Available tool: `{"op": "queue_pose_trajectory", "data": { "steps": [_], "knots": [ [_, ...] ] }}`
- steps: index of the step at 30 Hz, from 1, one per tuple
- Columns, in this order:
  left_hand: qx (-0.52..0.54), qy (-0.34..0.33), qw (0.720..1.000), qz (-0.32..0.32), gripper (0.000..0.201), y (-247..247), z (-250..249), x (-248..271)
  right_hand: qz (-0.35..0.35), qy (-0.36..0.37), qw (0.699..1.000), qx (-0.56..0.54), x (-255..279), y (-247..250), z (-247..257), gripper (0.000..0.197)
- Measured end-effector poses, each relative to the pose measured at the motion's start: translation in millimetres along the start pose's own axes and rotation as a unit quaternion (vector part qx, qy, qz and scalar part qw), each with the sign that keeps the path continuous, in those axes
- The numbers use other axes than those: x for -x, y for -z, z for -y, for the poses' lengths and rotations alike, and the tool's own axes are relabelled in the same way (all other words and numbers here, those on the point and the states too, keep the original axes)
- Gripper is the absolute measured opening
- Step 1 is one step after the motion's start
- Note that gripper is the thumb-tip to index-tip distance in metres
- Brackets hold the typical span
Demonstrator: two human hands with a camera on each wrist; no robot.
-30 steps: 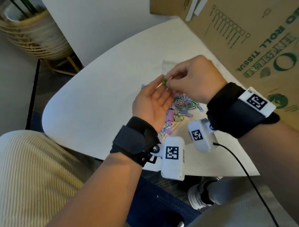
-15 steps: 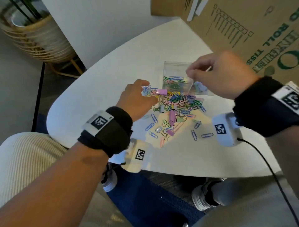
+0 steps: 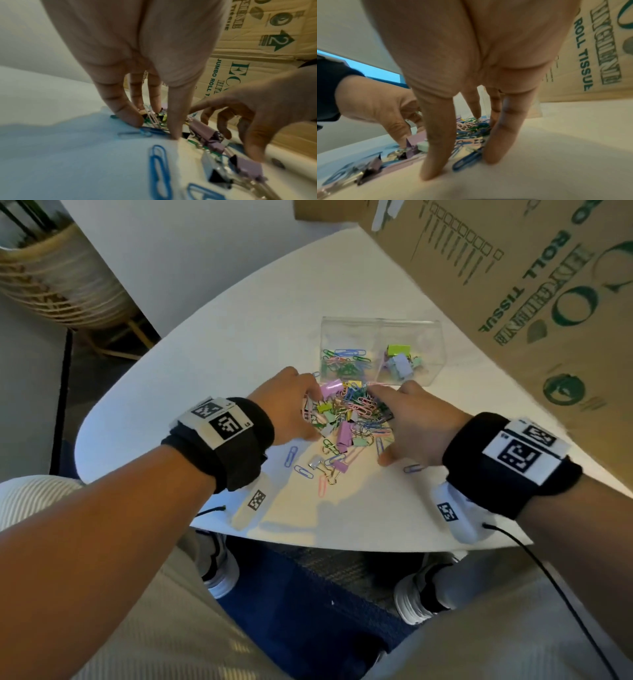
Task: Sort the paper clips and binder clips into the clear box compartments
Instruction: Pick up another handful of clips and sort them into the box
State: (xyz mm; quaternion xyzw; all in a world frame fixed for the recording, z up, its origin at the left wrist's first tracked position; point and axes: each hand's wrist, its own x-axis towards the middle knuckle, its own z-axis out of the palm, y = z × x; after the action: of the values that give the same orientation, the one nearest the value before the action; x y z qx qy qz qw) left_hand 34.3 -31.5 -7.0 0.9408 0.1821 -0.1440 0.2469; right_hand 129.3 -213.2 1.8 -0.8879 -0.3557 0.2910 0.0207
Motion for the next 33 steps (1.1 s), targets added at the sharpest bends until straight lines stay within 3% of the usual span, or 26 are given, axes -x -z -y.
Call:
{"op": "queue_pose_trajectory", "data": {
  "steps": [2,5,8,10,13,16,22,27,33],
  "knots": [
    [0.057,-0.002,0.998,-0.012,0.056,-0.5,-1.4,-0.5,-0.016,0.007,1.000,-0.025,-4.9,1.5,2.2,0.111],
    [0.099,-0.002,0.995,-0.002,0.068,4.4,-2.2,5.2,-0.017,0.009,0.999,-0.042,-3.6,4.8,-0.3,0.119],
    [0.006,-0.017,1.000,0.010,0.105,12.2,2.6,12.5,-0.018,-0.018,1.000,-0.011,3.6,7.6,-6.2,0.131],
    [-0.073,0.007,0.996,0.045,0.128,12.1,4.7,16.0,0.000,-0.036,0.999,0.008,6.6,6.7,-5.7,0.137],
    [-0.131,0.026,0.988,0.080,0.134,2.6,1.5,14.9,0.016,-0.033,0.999,0.027,2.4,1.9,2.8,0.141],
    [-0.114,0.013,0.991,0.065,0.120,-3.2,-4.2,8.9,0.007,-0.014,0.999,0.028,-7.6,-0.9,16.8,0.139],
    [-0.026,-0.017,0.999,-0.009,0.069,-6.8,-11.4,-5.7,0.007,0.005,1.000,0.026,-25.9,5.9,36.8,0.129],
    [0.143,-0.018,0.988,-0.059,0.038,-13.0,-5.6,-6.0,-0.016,0.036,0.999,-0.013,-37.3,6.8,38.4,0.090],
    [0.306,-0.005,0.946,-0.108,0.031,-17.6,-3.3,2.5,-0.061,0.052,0.997,-0.016,-40.3,3.9,38.2,0.046]
  ]
}}
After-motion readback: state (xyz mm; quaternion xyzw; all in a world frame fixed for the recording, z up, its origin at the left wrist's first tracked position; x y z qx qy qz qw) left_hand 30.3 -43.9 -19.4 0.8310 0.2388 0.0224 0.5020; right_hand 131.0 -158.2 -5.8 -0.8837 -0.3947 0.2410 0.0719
